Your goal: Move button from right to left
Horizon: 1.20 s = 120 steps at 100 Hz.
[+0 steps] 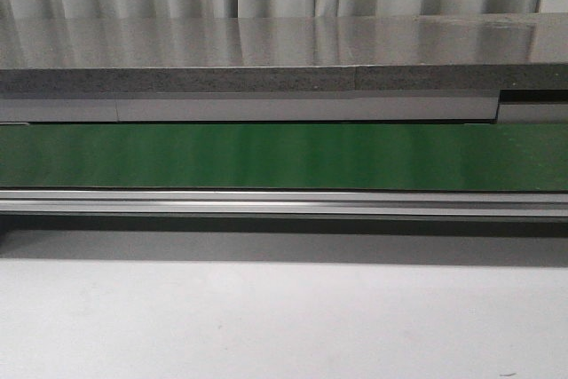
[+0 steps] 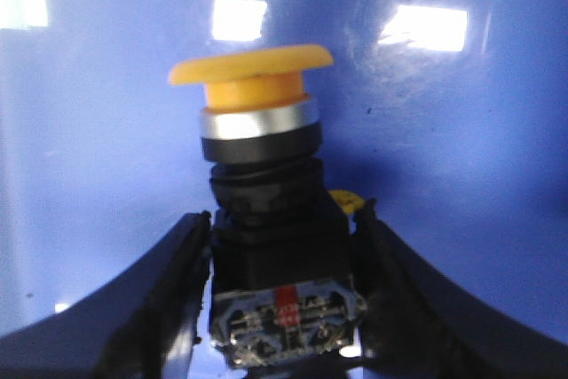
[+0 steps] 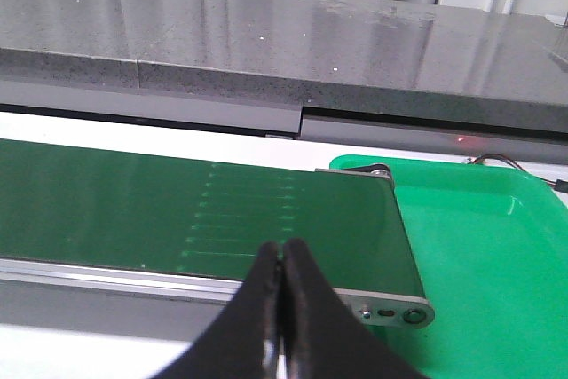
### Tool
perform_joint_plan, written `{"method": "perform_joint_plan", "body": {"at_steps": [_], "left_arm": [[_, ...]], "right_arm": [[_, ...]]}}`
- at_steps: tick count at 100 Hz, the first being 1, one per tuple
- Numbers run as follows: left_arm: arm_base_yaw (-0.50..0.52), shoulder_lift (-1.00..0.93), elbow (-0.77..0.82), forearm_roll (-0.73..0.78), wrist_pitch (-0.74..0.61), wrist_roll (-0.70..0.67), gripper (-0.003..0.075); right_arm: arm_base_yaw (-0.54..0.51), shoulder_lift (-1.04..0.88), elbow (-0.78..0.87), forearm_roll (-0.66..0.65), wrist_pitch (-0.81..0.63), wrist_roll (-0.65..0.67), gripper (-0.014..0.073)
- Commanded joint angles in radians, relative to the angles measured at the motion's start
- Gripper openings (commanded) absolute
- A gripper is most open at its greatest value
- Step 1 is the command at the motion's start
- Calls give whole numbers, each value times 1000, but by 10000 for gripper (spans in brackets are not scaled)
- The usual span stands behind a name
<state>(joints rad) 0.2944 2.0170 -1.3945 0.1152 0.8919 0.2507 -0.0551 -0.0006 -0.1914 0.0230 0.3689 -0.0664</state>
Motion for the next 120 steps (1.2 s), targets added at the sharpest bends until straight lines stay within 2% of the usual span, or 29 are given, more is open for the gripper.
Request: {"method": "perform_joint_plan", "body": {"at_steps": [1, 6, 13, 29, 43, 53, 68, 97, 120], "left_arm": [[3, -47, -21, -3, -17, 2, 368], [3, -47, -21, -3, -19, 2, 454], [3, -47, -25, -3, -17, 2, 524], [3, -56, -62, 25, 39, 0, 508], [3, -108, -116, 69, 80, -63, 409], [3, -166, -154, 75, 99, -79, 244], [3, -278, -162, -5, 93, -84, -13], [-16, -501, -124, -255, 55, -65, -20], [-126, -672, 2, -303, -59, -65, -20]], "right_arm": [[-2, 10, -24, -11, -83, -2, -60], [-2, 10, -24, -11, -83, -2, -60], [-2, 10, -24, -11, -83, -2, -60], [-2, 10, -24, -11, -83, -2, -60], [-2, 10, -24, -11, -83, -2, -60], [-2, 10, -24, -11, -83, -2, -60], [-2, 10, -24, -11, -83, -2, -60], [-2, 10, -24, -11, -83, -2, -60], [-2, 10, -24, -11, -83, -2, -60]]}}
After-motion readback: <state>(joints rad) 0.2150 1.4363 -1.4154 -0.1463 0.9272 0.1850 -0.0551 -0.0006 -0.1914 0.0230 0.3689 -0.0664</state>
